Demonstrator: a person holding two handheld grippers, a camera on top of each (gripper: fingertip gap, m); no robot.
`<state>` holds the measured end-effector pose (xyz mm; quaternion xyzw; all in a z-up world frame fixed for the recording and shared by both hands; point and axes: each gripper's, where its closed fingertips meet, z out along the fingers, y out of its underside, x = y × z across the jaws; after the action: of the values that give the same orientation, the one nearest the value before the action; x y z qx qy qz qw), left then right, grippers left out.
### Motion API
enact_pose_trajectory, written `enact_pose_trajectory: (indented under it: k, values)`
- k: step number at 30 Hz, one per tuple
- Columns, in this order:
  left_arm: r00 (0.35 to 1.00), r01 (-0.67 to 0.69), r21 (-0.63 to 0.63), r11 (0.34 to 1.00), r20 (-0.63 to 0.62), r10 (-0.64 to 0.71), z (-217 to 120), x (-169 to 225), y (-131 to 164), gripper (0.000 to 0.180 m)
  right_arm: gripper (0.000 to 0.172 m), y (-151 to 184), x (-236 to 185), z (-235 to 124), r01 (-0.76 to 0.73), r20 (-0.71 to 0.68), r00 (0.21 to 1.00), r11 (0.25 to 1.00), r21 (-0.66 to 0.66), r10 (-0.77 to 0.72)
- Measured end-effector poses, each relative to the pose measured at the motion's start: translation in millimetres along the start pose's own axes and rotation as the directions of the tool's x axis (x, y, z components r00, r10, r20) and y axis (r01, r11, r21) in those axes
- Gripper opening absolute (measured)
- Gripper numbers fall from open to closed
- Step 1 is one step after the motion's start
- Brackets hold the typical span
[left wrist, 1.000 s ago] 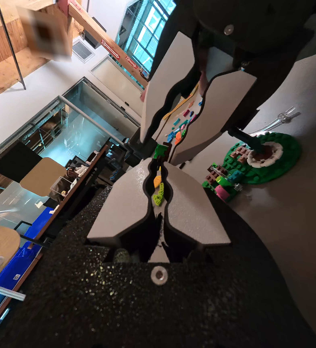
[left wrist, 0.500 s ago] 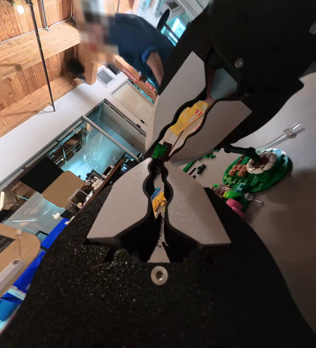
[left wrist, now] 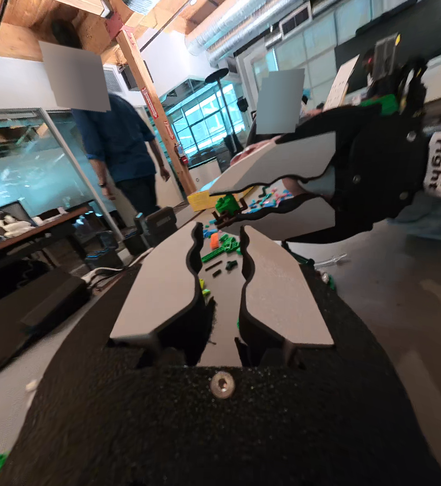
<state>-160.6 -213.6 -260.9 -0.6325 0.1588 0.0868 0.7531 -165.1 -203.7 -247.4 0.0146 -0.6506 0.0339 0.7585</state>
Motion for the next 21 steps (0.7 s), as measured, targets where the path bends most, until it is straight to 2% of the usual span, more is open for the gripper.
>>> enact_pose_trajectory:
  k: [4, 7, 16, 18, 21]
  values:
    - [0.985, 0.15, 0.058, 0.987, -0.09, -0.145, -3.8, 0.9, -7.3, 0.023, 0.018, -1.5, -0.5, 0.4, 0.012, -0.009, 1.0, 1.0, 0.004, -0.012]
    - [0.977, 0.179, 0.065, 0.982, -0.132, -0.169, -4.9, 3.8, -9.0, 0.016, 0.018, -3.4, -0.1, 0.6, 0.018, -0.019, 1.0, 1.0, 0.01, -0.018]
    - [0.986, 0.128, 0.057, 0.99, -0.112, -0.121, -4.1, 5.9, -8.0, 0.011, 0.018, -3.8, -0.6, 0.9, 0.028, -0.021, 0.999, 1.0, 0.013, -0.027]
    - [0.997, 0.069, 0.047, 0.996, -0.05, -0.067, -2.8, 1.1, -5.3, 0.022, 0.018, -5.0, -0.6, 0.8, 0.023, -0.021, 1.0, 1.0, 0.019, -0.022]
    - [0.998, -0.007, 0.039, 0.999, -0.061, 0.01, -1.6, 8.7, -4.6, 0.022, 0.018, -7.1, -0.8, 0.8, 0.025, -0.02, 0.999, 0.999, 0.025, -0.025]
